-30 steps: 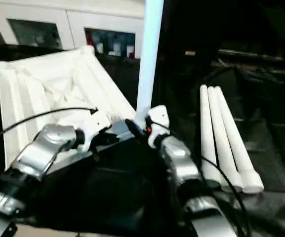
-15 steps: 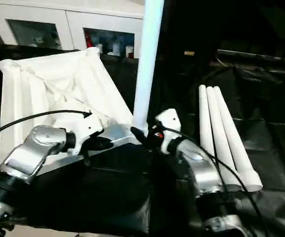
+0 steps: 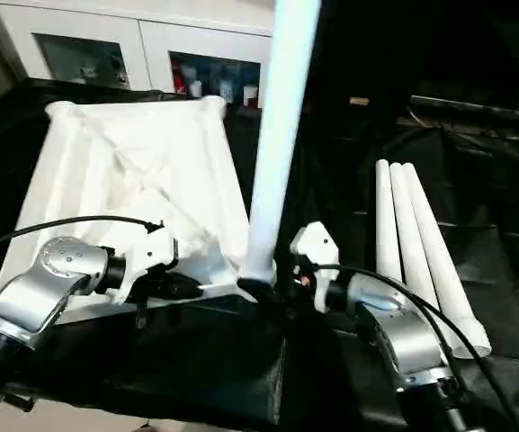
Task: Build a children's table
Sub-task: Insert table leg to table base, then rotate leg to tighten
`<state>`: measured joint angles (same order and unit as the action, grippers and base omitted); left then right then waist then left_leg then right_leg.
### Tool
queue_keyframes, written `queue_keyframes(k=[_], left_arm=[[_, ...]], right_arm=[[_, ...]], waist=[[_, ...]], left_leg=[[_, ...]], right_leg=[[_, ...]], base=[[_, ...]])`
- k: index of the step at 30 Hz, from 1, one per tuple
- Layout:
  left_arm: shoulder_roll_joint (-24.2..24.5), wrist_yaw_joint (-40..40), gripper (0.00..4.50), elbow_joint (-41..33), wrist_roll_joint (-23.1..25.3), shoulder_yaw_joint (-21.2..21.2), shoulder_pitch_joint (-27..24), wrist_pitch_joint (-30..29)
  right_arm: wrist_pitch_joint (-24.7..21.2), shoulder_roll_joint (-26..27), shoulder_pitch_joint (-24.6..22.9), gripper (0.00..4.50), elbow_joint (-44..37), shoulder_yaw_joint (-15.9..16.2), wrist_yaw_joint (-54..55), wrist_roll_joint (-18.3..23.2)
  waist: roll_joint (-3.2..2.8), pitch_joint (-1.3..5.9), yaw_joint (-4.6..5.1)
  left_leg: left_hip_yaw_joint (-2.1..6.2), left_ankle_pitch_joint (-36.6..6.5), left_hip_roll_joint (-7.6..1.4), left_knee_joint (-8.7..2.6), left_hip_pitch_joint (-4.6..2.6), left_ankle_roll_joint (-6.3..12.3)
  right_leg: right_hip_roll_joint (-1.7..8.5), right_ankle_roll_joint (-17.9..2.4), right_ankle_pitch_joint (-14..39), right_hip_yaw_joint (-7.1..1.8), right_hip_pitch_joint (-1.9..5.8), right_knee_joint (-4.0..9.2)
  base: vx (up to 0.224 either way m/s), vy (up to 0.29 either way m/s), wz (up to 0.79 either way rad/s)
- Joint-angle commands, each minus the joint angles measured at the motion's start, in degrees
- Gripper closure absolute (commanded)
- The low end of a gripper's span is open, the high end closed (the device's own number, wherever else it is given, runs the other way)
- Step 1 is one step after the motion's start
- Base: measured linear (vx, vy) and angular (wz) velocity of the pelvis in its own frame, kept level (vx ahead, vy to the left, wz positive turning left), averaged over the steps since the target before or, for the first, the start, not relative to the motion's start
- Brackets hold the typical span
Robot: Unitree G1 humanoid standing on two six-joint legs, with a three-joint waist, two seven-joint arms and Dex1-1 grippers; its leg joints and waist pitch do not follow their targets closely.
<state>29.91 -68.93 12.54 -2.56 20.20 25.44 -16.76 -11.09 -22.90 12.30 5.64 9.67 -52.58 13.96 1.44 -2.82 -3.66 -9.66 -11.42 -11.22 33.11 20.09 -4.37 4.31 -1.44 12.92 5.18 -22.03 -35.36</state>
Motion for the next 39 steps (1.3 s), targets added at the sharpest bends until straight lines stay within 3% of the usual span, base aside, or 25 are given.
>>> queue_keyframes(k=[1, 9, 15, 22, 32, 36, 39], left_arm=[[-0.2, -2.8, 4.5, -3.1, -2.1, 0.8, 0.4, 1.5], [0.2, -3.7, 4.5, -3.7, -2.2, 0.9, -0.1, 1.7], [0.4, -3.8, 4.5, -4.0, -2.1, 1.0, -0.3, 1.8], [0.0, -4.1, 4.5, -4.0, -1.9, 1.0, -0.3, 1.7], [-0.1, -4.3, 4.5, -3.6, -1.8, 1.2, -0.1, 1.9], [-0.1, -4.4, 4.5, -3.5, -1.6, 1.4, -0.1, 2.0], [-0.1, -4.4, 4.5, -3.5, -1.6, 1.5, -0.1, 2.0]], right_arm=[[-0.3, -1.3, -0.3, 0.06, -1.8, 0.6, -1.2, -0.4], [0.2, -1.3, -0.1, 0.06, -1.1, 1.1, -0.6, -1.8], [1.4, -0.6, -0.1, 0.06, -0.4, 2.1, -0.2, -2.6], [3.6, 1.0, 1.6, 0.06, 3.1, 2.5, 3.3, -5.5], [4.6, 2.4, 1.7, 0.06, 4.6, 2.9, 3.3, -5.5], [4.7, 2.8, 1.1, 0.22, 4.8, 3.0, 2.9, -5.2], [4.7, 2.8, 0.9, 0.57, 4.8, 2.9, 2.9, -5.1]], waist=[[-0.64, 3.33, 0.07], [-0.7, 3.45, 0.08], [-0.68, 3.27, 0.06], [-0.86, 3.35, 0.16], [-1.06, 3.47, 0.13], [-1.21, 3.54, 0.04], [-1.3, 3.53, 0.02]], left_leg=[[0.36, -4.8, -2.37, -3.35, -0.13, 3.54], [0.38, -4.4, -2.26, -3.11, -0.04, 3.48], [0.38, -6.5, -2.3, -3.21, -0.09, 2.67], [0.41, -6.3, -2.18, -3.13, -0.04, 1.85], [0.44, -6.4, -2.16, -3.0, -0.01, 2.0], [0.46, -6.0, -2.15, -2.96, -0.04, 2.15], [0.47, -6.4, -2.13, -2.96, -0.02, 2.09]], right_leg=[[3.99, -14.1, -3.0, -3.73, 3.47, 3.26], [3.95, -14.5, -3.8, -3.71, 3.44, 3.08], [3.97, -13.9, -0.3, -3.7, 3.3, 3.31], [3.95, -13.8, -0.4, -3.7, 3.25, 3.2], [3.91, -14.3, -2.4, -3.7, 3.38, 2.99], [3.84, -14.5, -3.4, -3.67, 3.44, 2.86], [3.88, -14.5, -3.1, -3.67, 3.49, 2.89]], base=[[0.0, 0.0, 0.0], [0.0, 0.0, 0.0], [0.0, 0.0, 0.0], [0.0, 0.0, 0.0], [0.0, 0.0, 0.0], [0.0, 0.0, 0.0], [0.0, 0.0, 0.0]])
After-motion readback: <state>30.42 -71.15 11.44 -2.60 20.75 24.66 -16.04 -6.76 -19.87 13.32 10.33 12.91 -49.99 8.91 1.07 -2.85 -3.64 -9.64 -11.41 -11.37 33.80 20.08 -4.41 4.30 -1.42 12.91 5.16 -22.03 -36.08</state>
